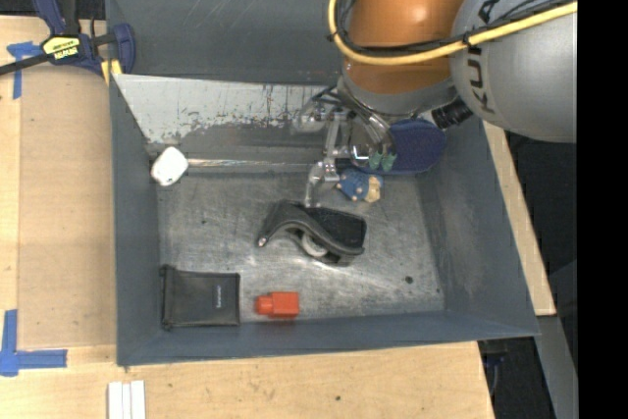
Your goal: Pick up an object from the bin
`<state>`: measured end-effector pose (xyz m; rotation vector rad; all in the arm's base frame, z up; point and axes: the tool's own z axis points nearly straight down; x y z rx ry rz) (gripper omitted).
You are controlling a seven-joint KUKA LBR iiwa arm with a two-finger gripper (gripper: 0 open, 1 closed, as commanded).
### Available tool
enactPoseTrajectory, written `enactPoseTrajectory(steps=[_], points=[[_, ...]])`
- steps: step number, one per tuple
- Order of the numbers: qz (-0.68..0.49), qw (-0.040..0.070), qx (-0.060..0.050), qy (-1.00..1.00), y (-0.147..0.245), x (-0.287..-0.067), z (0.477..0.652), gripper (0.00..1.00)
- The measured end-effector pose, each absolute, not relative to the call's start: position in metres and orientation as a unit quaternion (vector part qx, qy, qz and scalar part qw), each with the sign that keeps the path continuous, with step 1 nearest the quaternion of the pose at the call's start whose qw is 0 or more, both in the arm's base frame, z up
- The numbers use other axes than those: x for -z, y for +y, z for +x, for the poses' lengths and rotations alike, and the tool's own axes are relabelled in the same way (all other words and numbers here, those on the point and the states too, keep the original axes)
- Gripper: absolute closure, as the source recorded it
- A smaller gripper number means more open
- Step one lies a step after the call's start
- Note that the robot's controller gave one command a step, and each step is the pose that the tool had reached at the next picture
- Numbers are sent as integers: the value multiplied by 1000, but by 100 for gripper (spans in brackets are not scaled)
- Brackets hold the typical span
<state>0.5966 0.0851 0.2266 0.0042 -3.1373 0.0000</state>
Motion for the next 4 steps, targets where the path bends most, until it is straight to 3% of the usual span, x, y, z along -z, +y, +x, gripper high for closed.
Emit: enactPoseTrajectory(steps=[1, 2, 3, 4], points=[[-54, -4, 1, -999, 68, -73, 557, 0], [-147, 0, 0, -989, 64, -101, 538, 0], [-295, -2, 0, -955, 47, -103, 547, 0], [-335, -1, -1, -942, 82, -74, 570, 0]])
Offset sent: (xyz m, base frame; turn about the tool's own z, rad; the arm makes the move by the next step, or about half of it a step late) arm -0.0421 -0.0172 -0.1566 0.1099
